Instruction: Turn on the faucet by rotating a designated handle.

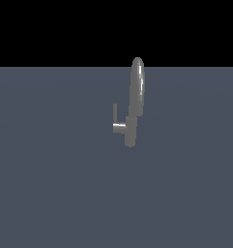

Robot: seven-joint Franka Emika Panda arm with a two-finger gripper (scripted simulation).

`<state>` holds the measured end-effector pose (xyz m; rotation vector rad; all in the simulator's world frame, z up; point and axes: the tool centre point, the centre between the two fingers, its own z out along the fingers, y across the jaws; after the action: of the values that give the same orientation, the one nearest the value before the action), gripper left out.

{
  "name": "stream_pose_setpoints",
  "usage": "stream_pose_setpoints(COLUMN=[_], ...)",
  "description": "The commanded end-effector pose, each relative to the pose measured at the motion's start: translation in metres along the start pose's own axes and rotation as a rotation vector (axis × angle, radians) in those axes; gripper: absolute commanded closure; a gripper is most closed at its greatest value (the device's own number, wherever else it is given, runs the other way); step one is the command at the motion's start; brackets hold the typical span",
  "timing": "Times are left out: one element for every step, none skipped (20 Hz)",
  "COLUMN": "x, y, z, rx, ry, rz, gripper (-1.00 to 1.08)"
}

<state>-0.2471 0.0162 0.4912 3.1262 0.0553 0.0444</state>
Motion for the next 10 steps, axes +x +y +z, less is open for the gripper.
stream_pose_setpoints(x=[0.0, 0.0, 0.0, 0.001, 0.001, 0.001, 0.002, 0.002, 0.002, 0.003], y=[0.0, 0.0, 0.001, 0.002, 0.004, 0.006, 0.009, 0.011, 0.012, 0.014], z=[0.0, 0.0, 0.0, -0.001, -0.001, -0.002, -0.002, -0.003, -0.003, -0.003], rx=[0.0, 0.001, 0.003, 0.006, 0.011, 0.017, 0.024, 0.03, 0.035, 0.038], ry=[0.0, 0.0, 0.001, 0.003, 0.005, 0.008, 0.011, 0.013, 0.014, 0.014], rz=[0.0, 0.001, 0.006, 0.013, 0.022, 0.033, 0.045, 0.055, 0.062, 0.066], gripper=[1.08, 1.08, 1.08, 1.08, 1.08, 1.08, 1.08, 1.08, 1.08, 1.08])
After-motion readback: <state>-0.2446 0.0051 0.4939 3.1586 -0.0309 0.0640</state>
